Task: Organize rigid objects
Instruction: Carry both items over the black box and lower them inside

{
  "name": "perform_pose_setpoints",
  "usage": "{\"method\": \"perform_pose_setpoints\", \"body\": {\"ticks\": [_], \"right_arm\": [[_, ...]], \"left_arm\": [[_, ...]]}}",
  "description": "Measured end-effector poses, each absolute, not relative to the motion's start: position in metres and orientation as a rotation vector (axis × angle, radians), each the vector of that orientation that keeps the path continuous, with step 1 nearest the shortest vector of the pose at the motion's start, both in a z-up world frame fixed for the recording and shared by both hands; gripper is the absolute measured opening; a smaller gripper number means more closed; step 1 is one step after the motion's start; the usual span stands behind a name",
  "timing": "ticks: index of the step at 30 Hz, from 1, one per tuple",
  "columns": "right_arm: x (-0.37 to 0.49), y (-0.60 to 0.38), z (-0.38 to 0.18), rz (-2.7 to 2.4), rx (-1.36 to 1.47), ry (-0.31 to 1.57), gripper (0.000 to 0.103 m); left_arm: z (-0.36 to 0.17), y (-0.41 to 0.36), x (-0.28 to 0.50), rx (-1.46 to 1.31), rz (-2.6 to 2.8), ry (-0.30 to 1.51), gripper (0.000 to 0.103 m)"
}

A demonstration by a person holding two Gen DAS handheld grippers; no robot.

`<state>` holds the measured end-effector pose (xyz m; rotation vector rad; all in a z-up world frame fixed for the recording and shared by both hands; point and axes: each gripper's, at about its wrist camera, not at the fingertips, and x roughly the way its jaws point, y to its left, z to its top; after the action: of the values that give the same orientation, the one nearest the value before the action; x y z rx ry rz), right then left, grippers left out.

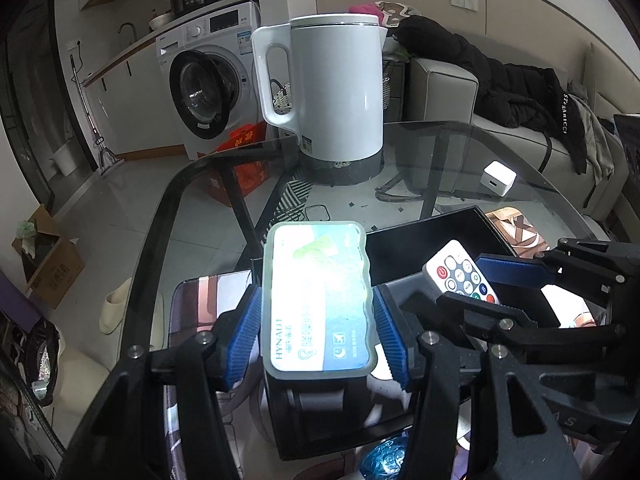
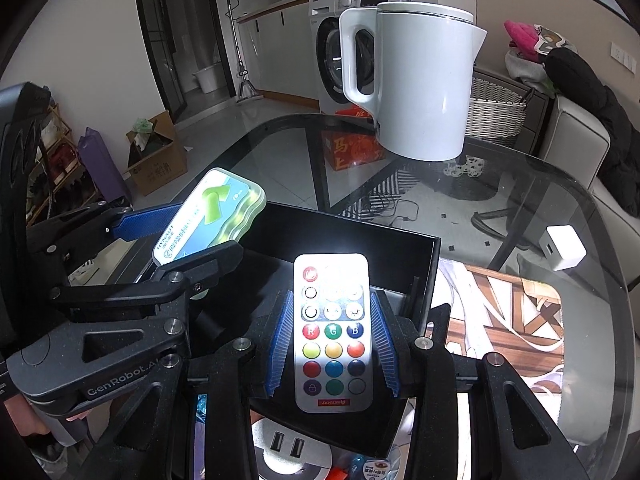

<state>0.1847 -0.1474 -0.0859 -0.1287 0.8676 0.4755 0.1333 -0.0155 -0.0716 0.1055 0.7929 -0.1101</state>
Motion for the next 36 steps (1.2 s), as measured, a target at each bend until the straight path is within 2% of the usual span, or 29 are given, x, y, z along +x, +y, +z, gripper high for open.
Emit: {"method": "perform_pose_setpoints", "body": {"ticks": [16, 19, 23, 36], "right_arm": [[0.1812, -0.1464, -0.0872, 0.480, -0.148, 0.870, 0.039], [0.1804, -0.1469, -0.0885, 0.484, -0.156, 0.871, 0.040], [0.1785, -0.1471, -0.0893, 0.487, -0.167, 0.873, 0.040], [0.1760, -0.1521, -0.0854, 0.491, -0.128, 0.884, 0.048]], "left_arm": [[-0.0713, -0.0172, 0.1304, 0.119, -0.107, 0.792, 0.056], [-0.0716, -0.0166, 0.1303, 0.122, -0.100, 0.793, 0.059], [-0.0741, -0.0107, 0.1328, 0.099, -0.087, 0.807, 0.068], [-0.0708, -0.0080, 0.1292, 0.085, -0.070, 0.779, 0.070]]}}
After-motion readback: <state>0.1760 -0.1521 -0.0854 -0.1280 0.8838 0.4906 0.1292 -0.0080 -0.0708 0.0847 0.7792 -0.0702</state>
